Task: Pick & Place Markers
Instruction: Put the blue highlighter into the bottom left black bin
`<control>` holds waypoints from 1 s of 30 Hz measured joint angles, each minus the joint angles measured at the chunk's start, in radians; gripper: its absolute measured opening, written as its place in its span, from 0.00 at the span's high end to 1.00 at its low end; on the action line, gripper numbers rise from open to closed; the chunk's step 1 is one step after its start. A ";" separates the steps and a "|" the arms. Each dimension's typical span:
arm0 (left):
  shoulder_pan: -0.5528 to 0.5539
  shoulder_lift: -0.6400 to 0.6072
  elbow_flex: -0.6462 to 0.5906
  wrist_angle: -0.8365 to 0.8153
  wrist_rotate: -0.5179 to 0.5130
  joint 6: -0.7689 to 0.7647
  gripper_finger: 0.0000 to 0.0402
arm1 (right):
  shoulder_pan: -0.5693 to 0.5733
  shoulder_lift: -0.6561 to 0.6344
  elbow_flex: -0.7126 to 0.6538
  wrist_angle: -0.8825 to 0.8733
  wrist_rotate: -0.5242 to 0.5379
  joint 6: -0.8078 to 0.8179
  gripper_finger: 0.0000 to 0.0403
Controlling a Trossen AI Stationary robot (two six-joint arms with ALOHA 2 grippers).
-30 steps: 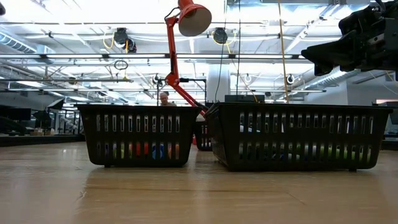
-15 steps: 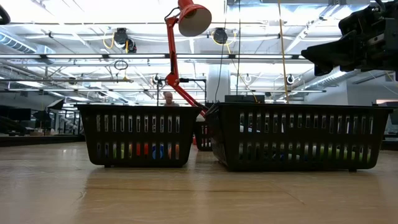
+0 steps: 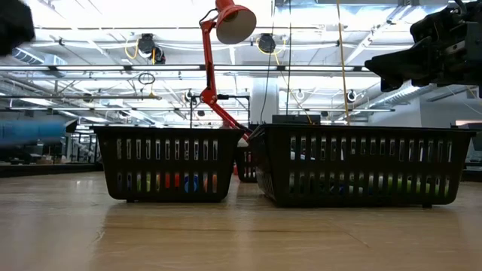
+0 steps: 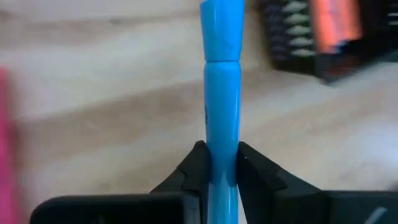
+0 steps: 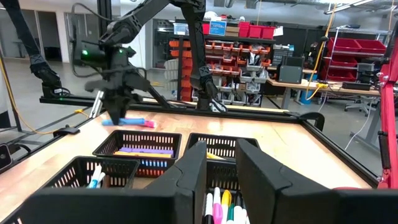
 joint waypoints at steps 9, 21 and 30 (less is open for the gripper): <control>0.119 -0.005 0.003 0.285 -0.199 0.351 0.85 | 0.000 0.000 0.000 0.000 0.000 0.000 0.81; 0.365 -0.007 0.004 0.447 -0.037 0.668 0.85 | 0.000 0.000 0.000 0.000 0.000 0.000 0.81; 0.419 -0.008 0.002 0.438 0.044 0.712 0.77 | 0.000 0.000 0.000 0.000 0.000 0.000 0.81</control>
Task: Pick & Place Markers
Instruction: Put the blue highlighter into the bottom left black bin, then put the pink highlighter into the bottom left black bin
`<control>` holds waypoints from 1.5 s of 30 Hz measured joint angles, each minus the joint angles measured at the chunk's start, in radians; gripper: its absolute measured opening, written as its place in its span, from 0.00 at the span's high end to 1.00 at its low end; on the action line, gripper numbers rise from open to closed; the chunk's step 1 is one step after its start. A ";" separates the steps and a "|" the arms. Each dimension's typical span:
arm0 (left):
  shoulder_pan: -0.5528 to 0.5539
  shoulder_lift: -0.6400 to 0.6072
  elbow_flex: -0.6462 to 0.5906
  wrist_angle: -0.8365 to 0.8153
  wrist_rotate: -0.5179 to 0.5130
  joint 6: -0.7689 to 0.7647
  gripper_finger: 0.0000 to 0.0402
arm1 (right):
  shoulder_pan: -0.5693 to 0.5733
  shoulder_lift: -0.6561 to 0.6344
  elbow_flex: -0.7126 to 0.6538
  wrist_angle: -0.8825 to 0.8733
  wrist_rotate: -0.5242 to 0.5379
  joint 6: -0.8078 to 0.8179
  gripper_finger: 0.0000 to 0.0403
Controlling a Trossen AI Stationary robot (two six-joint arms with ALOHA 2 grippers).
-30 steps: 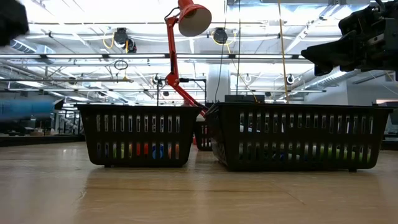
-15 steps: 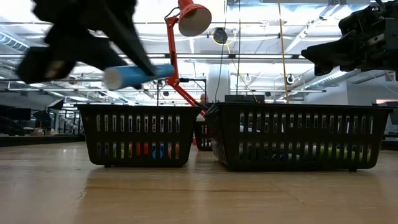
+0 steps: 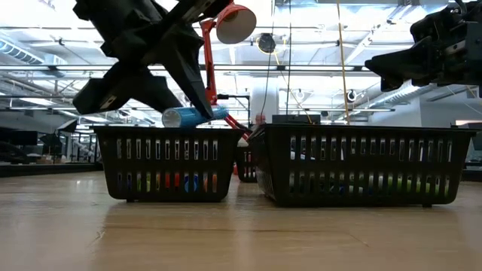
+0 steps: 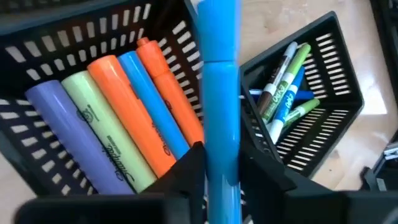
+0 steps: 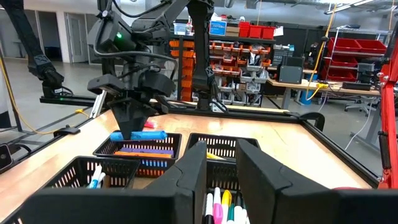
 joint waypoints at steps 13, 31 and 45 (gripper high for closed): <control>-0.029 -0.042 -0.001 -0.113 0.164 -0.010 0.51 | 0.000 0.000 0.000 0.000 0.000 0.000 0.81; -0.393 -0.107 0.000 -0.664 0.169 -0.629 0.62 | 0.000 0.003 0.000 0.007 0.000 0.000 0.81; -0.516 -0.106 -0.063 -0.696 0.164 -0.863 0.63 | 0.000 0.003 0.000 0.006 0.000 0.000 0.81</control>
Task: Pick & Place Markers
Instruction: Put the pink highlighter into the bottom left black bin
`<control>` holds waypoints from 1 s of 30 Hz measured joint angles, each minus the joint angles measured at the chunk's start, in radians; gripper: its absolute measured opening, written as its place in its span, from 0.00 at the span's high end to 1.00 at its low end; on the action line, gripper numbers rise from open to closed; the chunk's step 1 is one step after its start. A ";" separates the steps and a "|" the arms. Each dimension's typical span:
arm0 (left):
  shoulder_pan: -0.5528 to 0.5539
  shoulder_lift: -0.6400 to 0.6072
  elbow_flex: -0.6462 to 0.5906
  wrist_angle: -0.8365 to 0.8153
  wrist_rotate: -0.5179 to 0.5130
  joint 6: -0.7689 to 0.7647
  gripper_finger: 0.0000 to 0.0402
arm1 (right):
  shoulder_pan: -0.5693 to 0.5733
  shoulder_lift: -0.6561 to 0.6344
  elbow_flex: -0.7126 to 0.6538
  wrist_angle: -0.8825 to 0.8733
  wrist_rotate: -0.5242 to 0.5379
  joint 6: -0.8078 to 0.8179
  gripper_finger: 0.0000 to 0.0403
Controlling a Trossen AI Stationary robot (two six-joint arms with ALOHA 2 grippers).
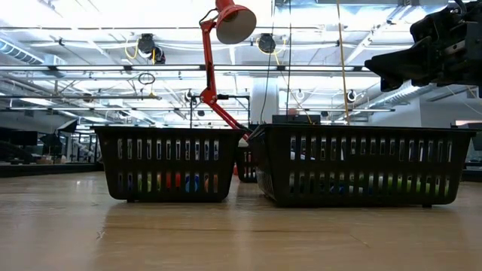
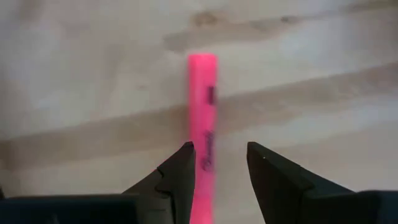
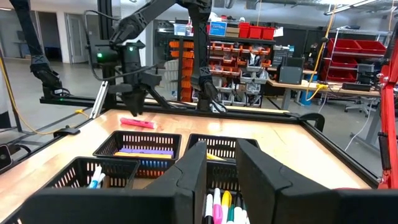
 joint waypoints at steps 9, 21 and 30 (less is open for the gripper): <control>0.000 0.001 -0.130 0.179 0.000 0.005 0.63 | 0.000 0.000 0.000 0.000 0.000 0.000 0.81; -0.001 -0.005 -0.228 0.321 -0.007 -0.009 0.63 | 0.000 0.000 0.000 0.000 0.000 0.000 0.81; -0.001 -0.003 -0.229 0.308 -0.010 -0.008 0.63 | 0.000 0.000 0.000 0.001 0.000 0.000 0.81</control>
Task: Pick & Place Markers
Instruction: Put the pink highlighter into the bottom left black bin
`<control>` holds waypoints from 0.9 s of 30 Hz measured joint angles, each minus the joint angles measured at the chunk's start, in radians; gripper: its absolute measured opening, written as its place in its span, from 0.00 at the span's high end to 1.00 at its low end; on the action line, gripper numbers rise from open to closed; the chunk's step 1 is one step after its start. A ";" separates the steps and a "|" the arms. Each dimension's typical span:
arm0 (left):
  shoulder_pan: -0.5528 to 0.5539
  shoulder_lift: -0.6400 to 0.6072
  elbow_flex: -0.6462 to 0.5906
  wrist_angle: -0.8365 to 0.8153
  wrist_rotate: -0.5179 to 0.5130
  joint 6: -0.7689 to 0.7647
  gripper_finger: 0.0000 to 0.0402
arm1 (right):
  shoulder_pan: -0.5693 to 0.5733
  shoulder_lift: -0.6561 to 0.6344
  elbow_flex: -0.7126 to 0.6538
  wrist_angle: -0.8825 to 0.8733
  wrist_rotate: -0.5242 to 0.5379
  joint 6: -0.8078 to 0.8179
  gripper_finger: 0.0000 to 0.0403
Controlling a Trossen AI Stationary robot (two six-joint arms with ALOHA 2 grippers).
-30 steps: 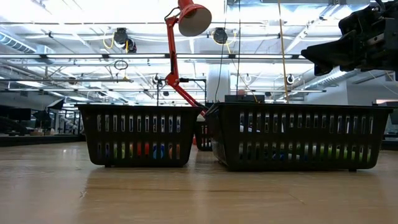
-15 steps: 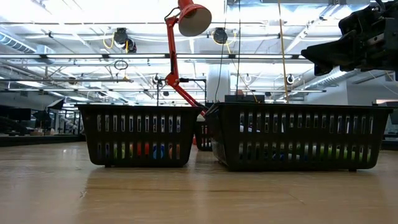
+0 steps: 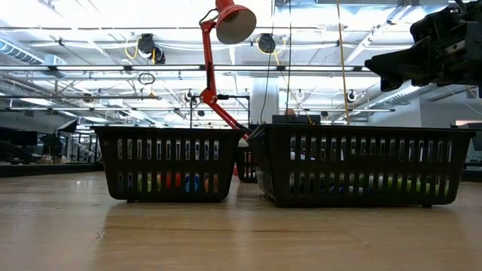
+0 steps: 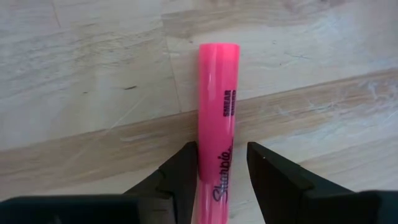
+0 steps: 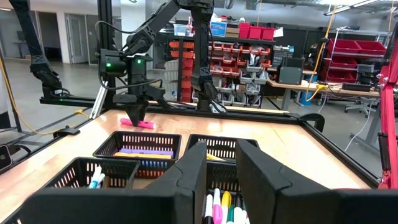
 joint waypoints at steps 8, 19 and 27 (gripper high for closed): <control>0.000 0.000 -0.001 0.005 -0.008 -0.005 0.63 | 0.000 0.000 0.000 0.000 0.000 0.000 0.81; 0.000 0.000 -0.001 -0.036 -0.014 0.005 0.86 | 0.000 0.000 0.000 0.000 0.000 0.000 0.81; 0.006 0.013 -0.016 -0.033 -0.372 -0.033 0.86 | 0.000 0.000 0.000 0.000 0.000 0.000 0.81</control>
